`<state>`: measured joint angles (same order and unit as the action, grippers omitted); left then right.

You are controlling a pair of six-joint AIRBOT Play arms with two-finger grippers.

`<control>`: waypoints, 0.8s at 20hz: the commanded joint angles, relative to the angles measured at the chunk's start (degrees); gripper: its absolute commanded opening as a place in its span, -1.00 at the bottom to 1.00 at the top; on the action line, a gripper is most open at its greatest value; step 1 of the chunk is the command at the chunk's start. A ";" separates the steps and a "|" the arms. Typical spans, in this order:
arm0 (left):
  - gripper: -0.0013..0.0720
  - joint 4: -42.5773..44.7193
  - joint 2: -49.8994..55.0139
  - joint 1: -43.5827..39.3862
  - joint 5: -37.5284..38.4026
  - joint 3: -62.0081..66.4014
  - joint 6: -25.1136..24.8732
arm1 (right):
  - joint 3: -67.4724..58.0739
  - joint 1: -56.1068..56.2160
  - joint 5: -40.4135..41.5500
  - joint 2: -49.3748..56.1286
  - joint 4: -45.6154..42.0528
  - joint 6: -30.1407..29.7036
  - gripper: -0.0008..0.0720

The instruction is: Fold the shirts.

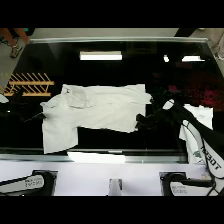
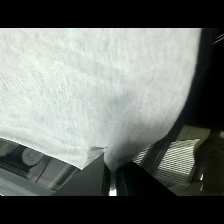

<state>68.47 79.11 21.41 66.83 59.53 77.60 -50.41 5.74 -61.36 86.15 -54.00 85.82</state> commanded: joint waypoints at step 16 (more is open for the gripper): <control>-0.86 -22.69 -33.92 -0.02 -23.98 56.15 0.52 | -67.54 0.85 0.92 -34.05 -39.93 4.50 -0.89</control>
<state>48.75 48.73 21.39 49.39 102.17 77.80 -105.67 6.59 -62.52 59.40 -81.49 86.50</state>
